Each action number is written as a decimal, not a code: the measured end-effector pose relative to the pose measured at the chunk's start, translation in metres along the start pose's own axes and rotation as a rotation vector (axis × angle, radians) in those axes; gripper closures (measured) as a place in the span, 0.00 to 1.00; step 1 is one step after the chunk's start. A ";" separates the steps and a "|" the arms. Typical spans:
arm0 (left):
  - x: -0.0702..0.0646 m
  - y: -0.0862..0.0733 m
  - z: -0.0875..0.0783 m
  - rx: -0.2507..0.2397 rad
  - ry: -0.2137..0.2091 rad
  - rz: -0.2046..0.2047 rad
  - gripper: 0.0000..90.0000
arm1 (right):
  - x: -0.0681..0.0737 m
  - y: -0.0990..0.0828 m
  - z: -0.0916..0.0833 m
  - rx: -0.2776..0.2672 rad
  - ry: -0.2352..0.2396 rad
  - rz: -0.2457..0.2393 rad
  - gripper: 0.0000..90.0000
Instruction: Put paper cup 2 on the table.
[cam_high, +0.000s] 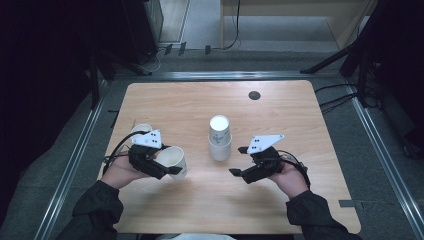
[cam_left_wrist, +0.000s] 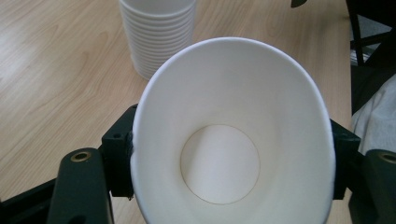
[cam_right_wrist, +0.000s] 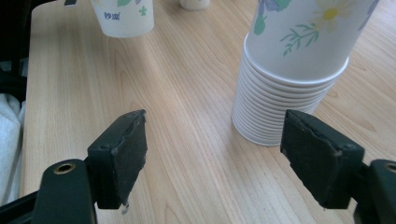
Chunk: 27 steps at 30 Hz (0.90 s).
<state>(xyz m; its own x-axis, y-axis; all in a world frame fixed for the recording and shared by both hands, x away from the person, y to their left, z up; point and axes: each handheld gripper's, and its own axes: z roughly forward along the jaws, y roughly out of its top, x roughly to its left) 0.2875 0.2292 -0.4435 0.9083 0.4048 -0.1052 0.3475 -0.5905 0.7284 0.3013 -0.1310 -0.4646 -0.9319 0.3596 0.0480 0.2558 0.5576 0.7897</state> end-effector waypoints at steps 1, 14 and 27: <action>0.001 -0.001 -0.001 0.000 0.000 -0.005 0.30 | 0.000 0.000 0.001 0.001 0.003 0.001 0.25; 0.010 -0.030 -0.010 0.042 0.039 -0.036 0.30 | -0.007 0.004 0.008 0.012 0.011 -0.004 0.25; 0.029 -0.060 -0.017 0.110 0.107 -0.116 0.28 | -0.005 0.007 0.013 0.020 0.025 -0.009 0.25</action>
<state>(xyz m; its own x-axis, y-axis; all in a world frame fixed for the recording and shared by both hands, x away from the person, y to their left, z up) 0.2887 0.2882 -0.4781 0.8330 0.5428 -0.1074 0.4770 -0.6060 0.6366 0.3114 -0.1195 -0.4675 -0.9403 0.3357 0.0559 0.2518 0.5758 0.7779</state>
